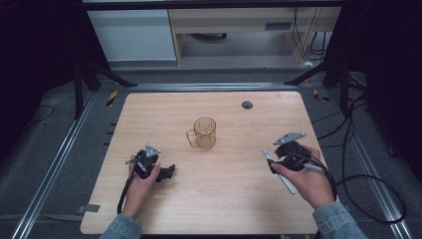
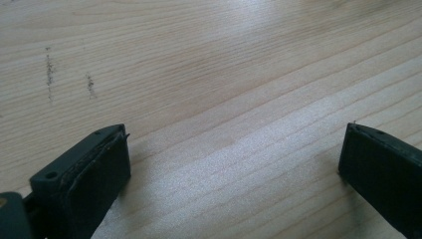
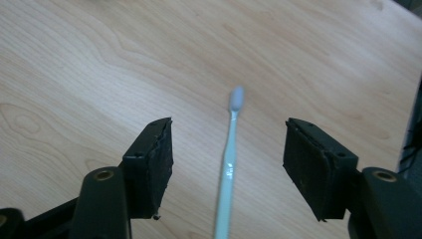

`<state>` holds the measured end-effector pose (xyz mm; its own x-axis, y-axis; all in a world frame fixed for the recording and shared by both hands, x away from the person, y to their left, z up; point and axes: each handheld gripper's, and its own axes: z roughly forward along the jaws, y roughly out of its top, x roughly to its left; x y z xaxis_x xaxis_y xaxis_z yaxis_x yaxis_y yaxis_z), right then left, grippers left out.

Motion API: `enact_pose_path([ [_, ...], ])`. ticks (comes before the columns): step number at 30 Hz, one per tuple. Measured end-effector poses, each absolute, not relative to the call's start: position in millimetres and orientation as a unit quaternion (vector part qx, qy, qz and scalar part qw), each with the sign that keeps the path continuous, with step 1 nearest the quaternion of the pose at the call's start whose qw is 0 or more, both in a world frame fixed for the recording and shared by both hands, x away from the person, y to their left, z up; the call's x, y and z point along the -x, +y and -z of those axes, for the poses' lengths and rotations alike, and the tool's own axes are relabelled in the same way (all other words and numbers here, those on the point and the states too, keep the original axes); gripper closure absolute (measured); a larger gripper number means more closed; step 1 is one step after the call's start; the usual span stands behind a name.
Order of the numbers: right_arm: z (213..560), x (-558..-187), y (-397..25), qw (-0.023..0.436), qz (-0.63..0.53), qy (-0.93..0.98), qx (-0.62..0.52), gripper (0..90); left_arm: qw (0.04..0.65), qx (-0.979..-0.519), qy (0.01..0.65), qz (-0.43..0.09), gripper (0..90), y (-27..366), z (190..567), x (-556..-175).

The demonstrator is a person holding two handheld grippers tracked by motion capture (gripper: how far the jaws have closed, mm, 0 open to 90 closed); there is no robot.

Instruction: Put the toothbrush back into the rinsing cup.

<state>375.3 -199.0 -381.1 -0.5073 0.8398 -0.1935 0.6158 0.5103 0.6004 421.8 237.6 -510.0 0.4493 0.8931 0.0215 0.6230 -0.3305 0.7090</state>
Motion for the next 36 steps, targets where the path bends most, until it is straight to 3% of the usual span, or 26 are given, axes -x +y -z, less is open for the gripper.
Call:
enact_pose_path([
  [12,359,-404,-215,0.184,-0.205,0.846,-0.457,44.5,0.322,-0.787,0.483,-0.211,0.0,237,510,-421],
  [23,317,-428,-212,0.199,-0.167,0.851,-0.456,45.6,0.321,-0.785,0.485,-0.212,0.0,237,510,-421],
  [36,342,-448,-206,0.147,-0.104,0.869,-0.461,57.4,0.320,-0.786,0.486,-0.211,0.0,237,510,-422],
])
